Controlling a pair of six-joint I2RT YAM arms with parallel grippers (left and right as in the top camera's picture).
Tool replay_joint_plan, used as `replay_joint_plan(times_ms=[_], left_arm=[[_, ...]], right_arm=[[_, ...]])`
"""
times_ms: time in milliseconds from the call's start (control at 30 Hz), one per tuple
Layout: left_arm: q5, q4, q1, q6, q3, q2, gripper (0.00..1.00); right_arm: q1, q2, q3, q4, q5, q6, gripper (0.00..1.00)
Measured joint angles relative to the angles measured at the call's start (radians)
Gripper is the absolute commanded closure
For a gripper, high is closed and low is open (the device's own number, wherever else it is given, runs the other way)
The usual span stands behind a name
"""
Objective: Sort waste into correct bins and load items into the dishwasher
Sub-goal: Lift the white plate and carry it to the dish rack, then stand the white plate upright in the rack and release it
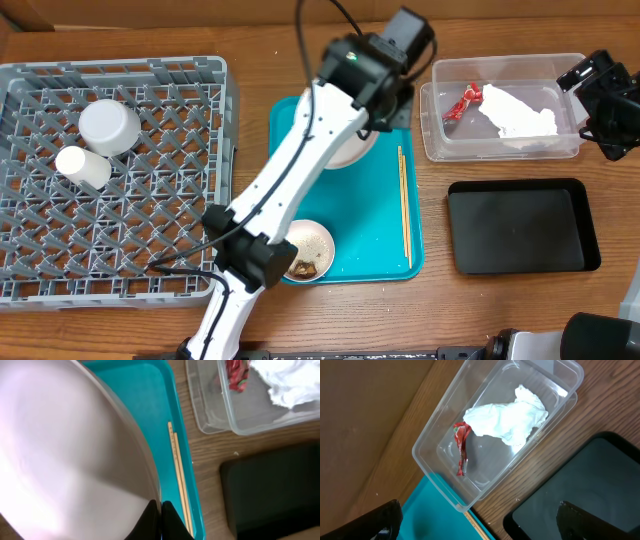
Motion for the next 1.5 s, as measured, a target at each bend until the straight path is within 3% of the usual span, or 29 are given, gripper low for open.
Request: replay_joint_plan(times_ms=[100,200,567,733,1000,1300,1500], left_arm=[[0.006,-0.124,0.042,0.026,0.148,0.000,0.96],[0.056,-0.140,0.121,0.076,0.237,-0.013,0.96],[0.449,-0.143,0.537,0.249,0.255,-0.071,0.96],[0.541,-0.143,0.684,0.302,0.158,-0.126,0.96],[0.629,-0.148,0.839,0.422,-0.144,-0.239,0.96],[0.925,-0.147,1.012,0.605,-0.219,-0.239,0.96],[0.970,-0.117,1.019,0.734,-0.219,-0.237,0.96]], right_arm=[[0.000,0.000,0.000,0.000,0.000,0.000,0.00],[0.000,0.000,0.000,0.000,0.000,0.000,0.00],[0.000,0.000,0.000,0.000,0.000,0.000,0.00],[0.000,0.000,0.000,0.000,0.000,0.001,0.00],[0.000,0.000,0.000,0.000,0.000,0.000,0.00],[0.000,0.000,0.000,0.000,0.000,0.001,0.00],[0.000,0.000,0.000,0.000,0.000,0.000,0.00]])
